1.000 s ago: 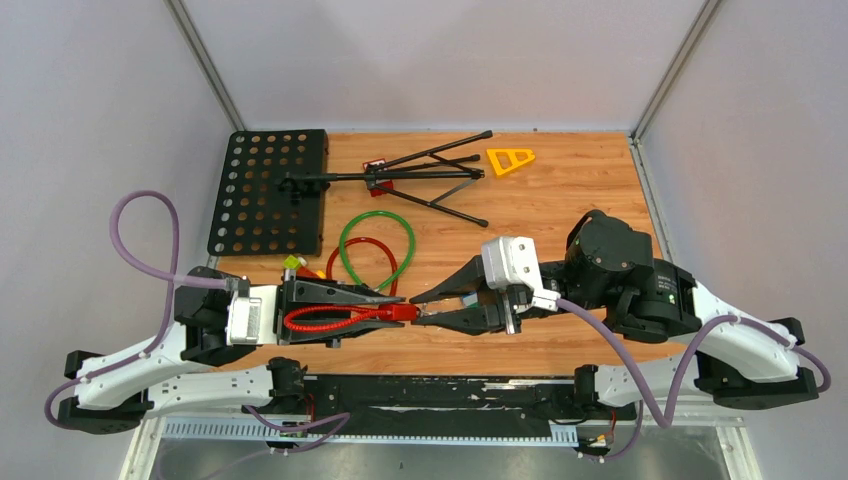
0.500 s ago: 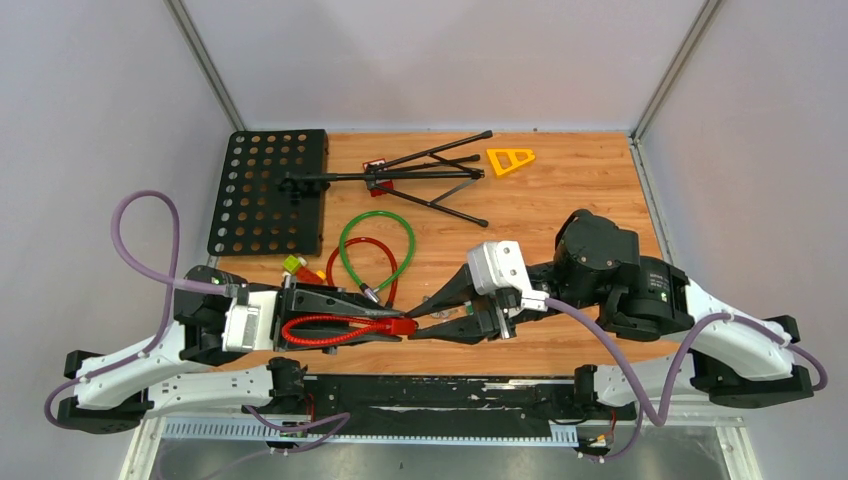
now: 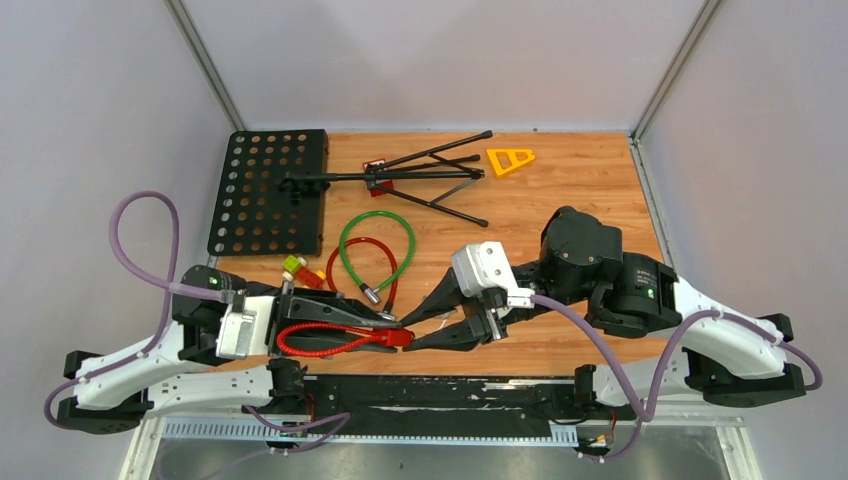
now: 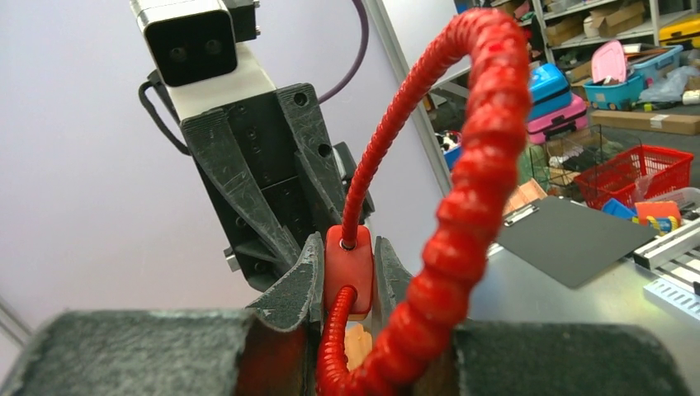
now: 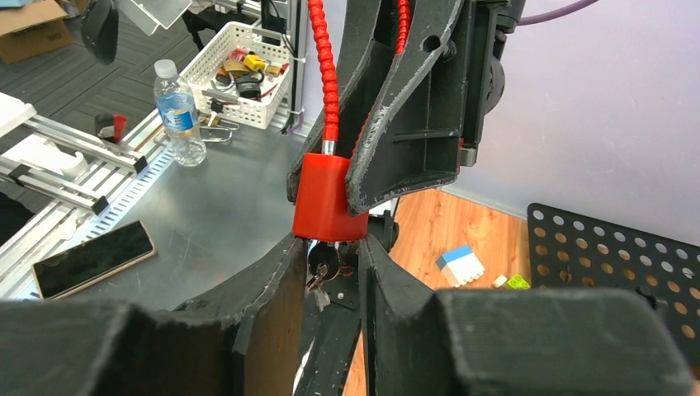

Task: Lock with the key
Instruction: Lock the lock.

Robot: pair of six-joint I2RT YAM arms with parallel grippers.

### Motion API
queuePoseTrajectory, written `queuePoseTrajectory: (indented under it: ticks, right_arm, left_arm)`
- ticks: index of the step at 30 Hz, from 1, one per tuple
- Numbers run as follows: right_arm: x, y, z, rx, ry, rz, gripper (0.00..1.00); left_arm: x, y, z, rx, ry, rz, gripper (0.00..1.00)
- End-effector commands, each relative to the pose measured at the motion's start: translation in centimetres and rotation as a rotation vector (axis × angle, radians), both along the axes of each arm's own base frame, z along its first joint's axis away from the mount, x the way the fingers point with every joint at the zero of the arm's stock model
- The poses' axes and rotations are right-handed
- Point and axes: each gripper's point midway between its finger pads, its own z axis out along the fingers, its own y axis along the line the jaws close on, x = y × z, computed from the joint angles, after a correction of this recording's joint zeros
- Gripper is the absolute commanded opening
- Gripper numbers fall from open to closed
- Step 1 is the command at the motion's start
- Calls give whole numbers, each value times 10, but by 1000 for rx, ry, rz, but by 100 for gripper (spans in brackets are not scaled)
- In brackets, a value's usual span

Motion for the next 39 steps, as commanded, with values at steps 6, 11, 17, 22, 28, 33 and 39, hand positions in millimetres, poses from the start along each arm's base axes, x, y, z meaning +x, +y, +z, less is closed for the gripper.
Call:
queuePoseTrajectory:
  ticks: [6, 11, 17, 22, 28, 33, 39]
  right_arm:
    - [11, 12, 9, 26, 18, -24, 22]
    - [12, 14, 7, 12, 38, -7, 20]
    - [13, 15, 10, 38, 32, -5, 0]
    - [44, 10, 30, 177, 0, -196, 0]
    - [85, -13, 55, 316, -9, -448, 0]
    - [106, -18, 59, 333, -47, -564, 0]
    - [134, -32, 66, 368, -94, -741, 0]
  left_arm:
    - [-19, 5, 12, -12, -78, -97, 0]
    - [-24, 6, 12, -8, -107, -126, 0]
    - [-21, 4, 11, -2, -103, -109, 0]
    - [4, -5, 12, 3, 9, 20, 0]
    - [34, -11, 12, -22, 149, 151, 0]
    - [51, -20, 12, -28, 225, 210, 0]
    - [75, -27, 16, -47, 350, 302, 0]
